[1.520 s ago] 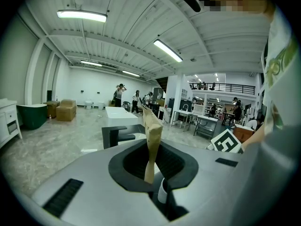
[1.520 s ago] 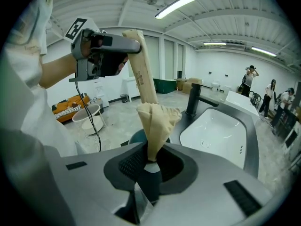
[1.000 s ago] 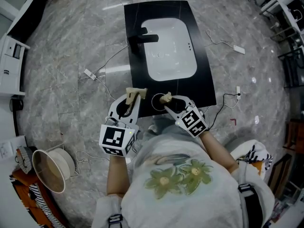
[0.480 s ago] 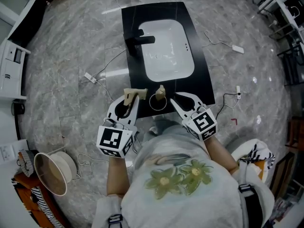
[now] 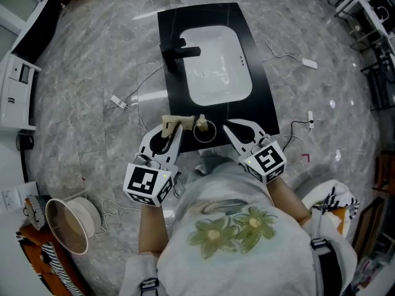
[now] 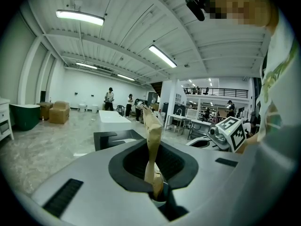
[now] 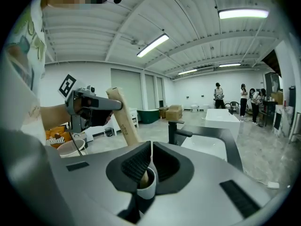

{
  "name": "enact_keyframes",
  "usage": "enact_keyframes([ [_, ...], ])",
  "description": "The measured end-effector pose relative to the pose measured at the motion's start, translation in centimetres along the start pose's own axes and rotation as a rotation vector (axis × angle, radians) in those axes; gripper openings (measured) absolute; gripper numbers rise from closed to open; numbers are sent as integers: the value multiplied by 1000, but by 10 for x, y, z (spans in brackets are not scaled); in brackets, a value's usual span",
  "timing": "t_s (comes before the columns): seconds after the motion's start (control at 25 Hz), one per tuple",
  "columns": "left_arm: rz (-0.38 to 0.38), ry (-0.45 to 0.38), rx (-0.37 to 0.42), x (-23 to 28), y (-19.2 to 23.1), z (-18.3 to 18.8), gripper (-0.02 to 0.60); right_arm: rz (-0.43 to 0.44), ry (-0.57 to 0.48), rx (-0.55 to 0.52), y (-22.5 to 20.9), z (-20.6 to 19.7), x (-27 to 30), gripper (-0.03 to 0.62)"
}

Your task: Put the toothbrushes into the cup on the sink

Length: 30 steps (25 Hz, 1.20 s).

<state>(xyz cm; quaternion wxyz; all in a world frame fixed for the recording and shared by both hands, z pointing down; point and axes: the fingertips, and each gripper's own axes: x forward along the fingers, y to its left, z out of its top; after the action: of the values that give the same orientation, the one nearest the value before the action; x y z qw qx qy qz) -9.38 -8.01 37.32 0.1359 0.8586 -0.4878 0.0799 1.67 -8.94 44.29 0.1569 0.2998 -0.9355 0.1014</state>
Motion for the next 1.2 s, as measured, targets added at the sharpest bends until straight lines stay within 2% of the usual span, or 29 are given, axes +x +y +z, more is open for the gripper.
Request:
enact_keyframes([
  [0.32,-16,5,-16,-7,-1,-1,40,2,4,9,1,-3,1,48],
  [0.88,-99,64,-18,-8,-24,-18,40,-3,7,32,7,-9,-4,48],
  [1.2,-158,93,20,3,-40,-25,40,-17,15,44,6,-15,-9,48],
])
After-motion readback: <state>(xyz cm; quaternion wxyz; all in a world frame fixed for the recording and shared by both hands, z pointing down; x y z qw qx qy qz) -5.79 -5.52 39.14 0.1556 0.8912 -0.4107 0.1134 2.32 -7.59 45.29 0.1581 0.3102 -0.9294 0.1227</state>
